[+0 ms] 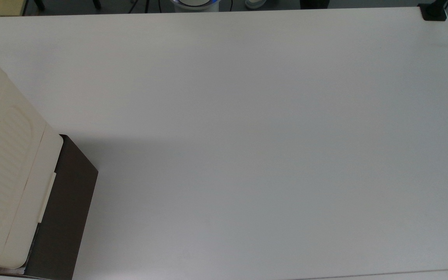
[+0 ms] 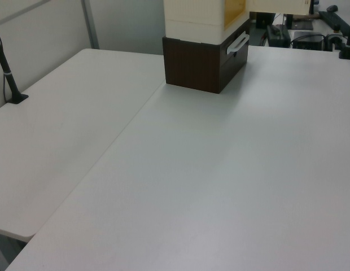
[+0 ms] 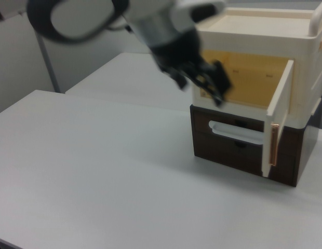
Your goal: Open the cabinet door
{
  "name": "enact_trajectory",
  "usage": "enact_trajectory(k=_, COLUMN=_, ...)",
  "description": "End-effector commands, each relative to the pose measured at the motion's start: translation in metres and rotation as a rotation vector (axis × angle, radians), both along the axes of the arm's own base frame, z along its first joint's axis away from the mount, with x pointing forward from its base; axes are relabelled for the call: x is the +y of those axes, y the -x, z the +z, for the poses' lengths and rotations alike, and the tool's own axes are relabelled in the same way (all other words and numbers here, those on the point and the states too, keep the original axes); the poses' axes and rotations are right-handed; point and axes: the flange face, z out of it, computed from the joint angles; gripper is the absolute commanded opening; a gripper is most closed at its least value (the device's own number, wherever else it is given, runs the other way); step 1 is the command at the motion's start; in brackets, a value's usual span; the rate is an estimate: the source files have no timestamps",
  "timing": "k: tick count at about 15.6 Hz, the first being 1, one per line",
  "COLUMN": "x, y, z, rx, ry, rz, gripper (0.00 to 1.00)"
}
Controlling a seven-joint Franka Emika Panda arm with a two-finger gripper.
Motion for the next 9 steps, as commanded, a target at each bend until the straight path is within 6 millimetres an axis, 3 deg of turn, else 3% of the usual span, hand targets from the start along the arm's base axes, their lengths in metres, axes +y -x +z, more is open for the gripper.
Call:
enact_trajectory(k=1, x=0.085, y=-0.044, z=0.007, rx=0.054, ry=-0.094, rz=0.094, gripper=1.0)
enact_trajectory(k=5, x=0.176, y=-0.1, z=-0.009, rx=0.103, ry=-0.172, rz=0.102, gripper=1.0)
enact_trajectory(k=9, x=0.265, y=-0.151, z=-0.047, rx=0.197, ry=-0.181, rz=0.225, gripper=1.0)
